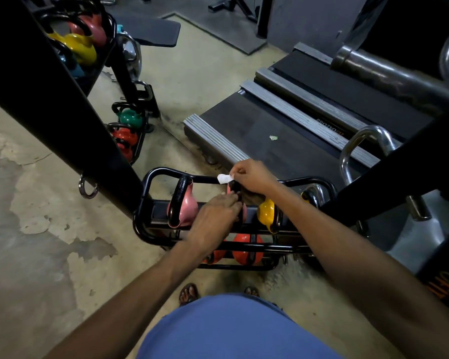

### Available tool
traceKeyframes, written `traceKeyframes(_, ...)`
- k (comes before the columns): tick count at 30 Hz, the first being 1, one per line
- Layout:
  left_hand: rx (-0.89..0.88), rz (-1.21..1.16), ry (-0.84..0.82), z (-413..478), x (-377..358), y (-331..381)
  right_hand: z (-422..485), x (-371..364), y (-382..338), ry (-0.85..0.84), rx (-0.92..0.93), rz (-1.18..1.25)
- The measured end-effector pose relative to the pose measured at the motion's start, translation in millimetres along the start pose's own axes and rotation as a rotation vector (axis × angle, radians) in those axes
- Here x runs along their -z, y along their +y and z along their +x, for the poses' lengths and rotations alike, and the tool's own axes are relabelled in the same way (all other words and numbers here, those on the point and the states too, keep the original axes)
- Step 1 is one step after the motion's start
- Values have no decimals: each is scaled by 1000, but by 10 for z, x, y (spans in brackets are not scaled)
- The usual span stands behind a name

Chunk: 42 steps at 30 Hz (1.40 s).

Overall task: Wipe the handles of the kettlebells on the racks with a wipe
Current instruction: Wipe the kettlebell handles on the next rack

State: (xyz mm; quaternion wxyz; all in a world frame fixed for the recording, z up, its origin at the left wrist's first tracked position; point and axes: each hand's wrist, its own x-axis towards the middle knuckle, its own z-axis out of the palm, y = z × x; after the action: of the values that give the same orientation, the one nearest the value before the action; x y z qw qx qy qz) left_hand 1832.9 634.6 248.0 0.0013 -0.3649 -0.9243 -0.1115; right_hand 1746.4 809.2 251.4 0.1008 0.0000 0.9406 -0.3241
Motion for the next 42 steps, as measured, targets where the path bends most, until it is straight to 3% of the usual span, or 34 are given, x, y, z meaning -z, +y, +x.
traceKeyframes(7,28,-27,80,-123,-72,34,-298,-43,50,-5,429,-125)
traceKeyframes(9,-13,-31,95,-146,-115,23,-253,12,17,-61,453,-219)
traceKeyframes(14,-47,-39,74,-304,-227,74,-290,18,-33,-17,427,-245)
traceKeyframes(18,-99,-8,3,-566,-170,130,-560,-72,-20,-198,644,-402)
traceKeyframes(23,-27,-274,120,-629,93,89,-607,-32,6,-133,685,-615)
traceKeyframes(28,187,-492,319,-318,289,-243,-874,-242,115,-230,937,-785)
traceKeyframes(30,204,-468,269,-90,261,-400,-861,-198,140,-129,908,-771)
traceKeyframes(35,105,-433,-114,451,190,-509,-1051,-345,171,194,731,-586)
traceKeyframes(39,71,-315,-236,591,134,-499,-1337,-623,137,406,215,55)
traceKeyframes(42,36,-267,-271,576,109,-530,-1339,-716,59,353,-84,493)
